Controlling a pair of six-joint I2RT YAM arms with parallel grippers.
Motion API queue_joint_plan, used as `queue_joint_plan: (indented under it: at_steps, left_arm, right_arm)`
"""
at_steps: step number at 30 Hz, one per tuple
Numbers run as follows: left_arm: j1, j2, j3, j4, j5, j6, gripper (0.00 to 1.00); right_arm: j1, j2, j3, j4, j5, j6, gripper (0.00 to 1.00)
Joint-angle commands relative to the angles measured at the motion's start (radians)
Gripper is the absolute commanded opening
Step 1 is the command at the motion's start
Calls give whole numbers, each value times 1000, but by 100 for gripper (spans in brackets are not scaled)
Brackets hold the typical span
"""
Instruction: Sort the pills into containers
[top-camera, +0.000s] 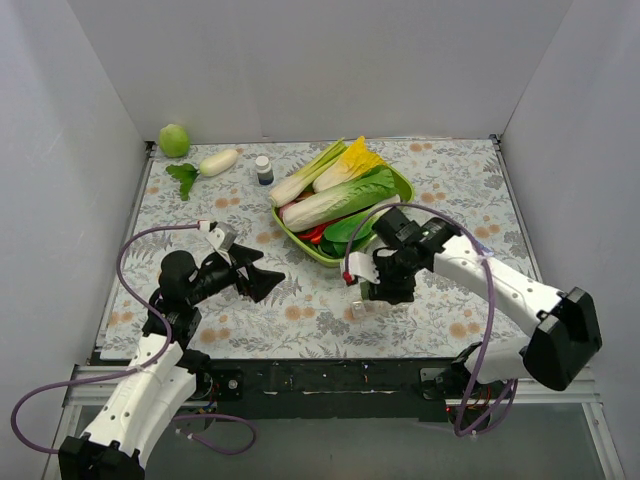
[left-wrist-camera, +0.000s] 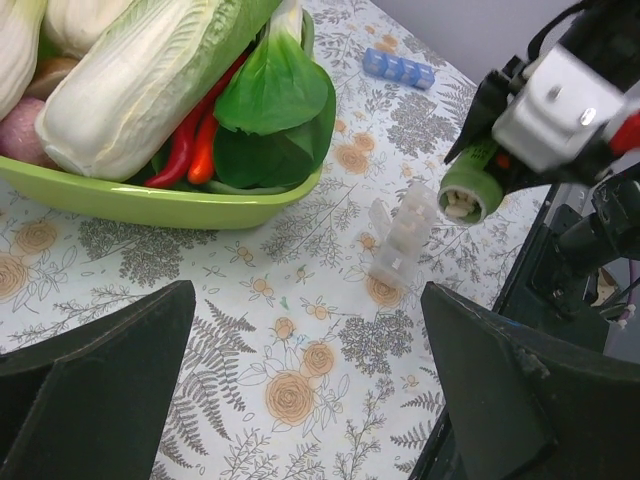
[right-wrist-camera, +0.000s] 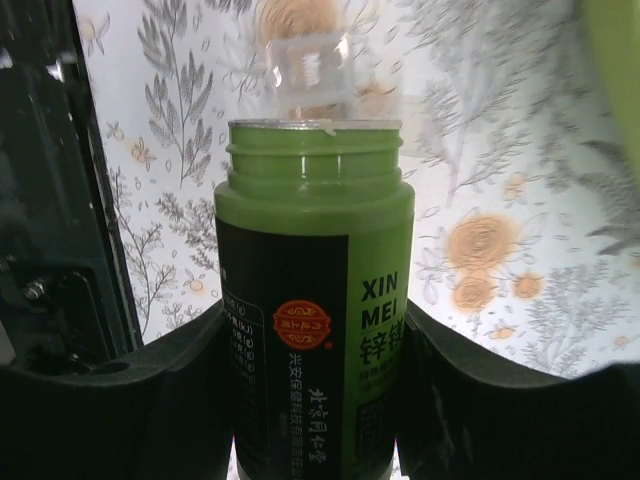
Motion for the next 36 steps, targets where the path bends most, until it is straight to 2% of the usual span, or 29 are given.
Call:
queue_joint_plan:
  at_steps: [1,5,9,10,11,12,13,14,15,16,17,18,19,20,21,22,23,25,26,27,28,29,30,31,32,33,34,35,36]
  left_arm:
    - [-3,-42,3,10,-9,10,98]
    - [-3,-42,6,8,-15,4,98]
    - [-3,-42,8,3,-24,1,98]
    - [-3,-42,8,3,-26,-1,98]
    - [-3,-44,8,3,-26,-1,98]
    - [-3,-42,6,3,-26,-1,98]
    - [-3,-38,6,3,-26,1,98]
    - [-3,-35,8,2,-26,2,98]
    - [-3,-28,8,2,-21,2,98]
    - [-3,-25,8,0,-21,2,98]
    - [-3,-21,8,0,-21,5,98]
    - [-3,-21,9,0,-18,4,98]
    - [-3,-21,8,0,-20,4,98]
    - [-3,-22,8,0,-18,4,98]
    - [-3,-21,9,0,-17,5,98]
    - [-3,-19,8,-1,-15,7,98]
    - [-3,-19,9,0,-15,9,98]
    - [-3,-15,9,3,-5,10,98]
    - [-3,-12,6,5,-2,12,98]
    - [-3,-10,9,5,3,12,98]
    - [-3,-1,8,3,6,12,98]
    - [-1,1,11,2,6,12,98]
    - [-3,-1,11,2,11,12,98]
    - [-3,-5,9,2,9,13,98]
    - [-3,-10,9,2,9,13,98]
    - [-3,-11,9,2,8,15,98]
    - [-3,-18,8,5,11,13,98]
    - [-3,-21,6,8,14,12,98]
    - [-3,-19,5,10,15,13,98]
  right_arm:
    - [-106,-141,119,-4,-268,-29,1]
    - [-238,-254,186,106,-442,-17,1]
    - [-520,-365,175,426,-707,204,1]
    - [-578,-383,142,700,-750,437,1]
    - [-693,-395,110,867,-800,576,1]
    - [-749,-405,78,1046,-810,765,1]
    - [-805,-394,23,1407,-809,1097,1]
    - [-884,-376,13,1536,-795,1276,1]
    - [-904,-315,16,1662,-798,1409,1]
    - [-910,-281,41,1745,-815,1518,1]
    - [-907,-256,45,1895,-863,1735,1]
    - [-878,-239,33,1985,-881,1805,1]
    - [-845,-251,7,2030,-897,1824,1]
    - [-779,-276,6,1915,-914,1672,1]
    - [-771,-347,5,1797,-889,1534,1]
    - [-737,-380,7,1680,-853,1442,1]
    - [-740,-402,-8,1662,-797,1392,1]
    - [-803,-391,-1,1682,-752,1428,1]
    - [-836,-367,-13,1733,-790,1524,1]
    - [-832,-322,-31,1947,-845,1716,1]
    - [-790,-320,-60,2016,-886,1753,1]
    - [-634,-339,-95,1996,-938,1700,1]
    - [-563,-421,-119,1732,-931,1583,1]
    - [-498,-467,-117,1553,-883,1228,2]
    - [-451,-503,-114,1471,-776,1133,2]
    - [-459,-527,-135,1478,-738,1125,2]
    - [-488,-521,-134,1498,-717,1187,2]
    - [-561,-511,-137,1521,-792,1259,2]
    - [-553,-488,-163,1606,-856,1331,1]
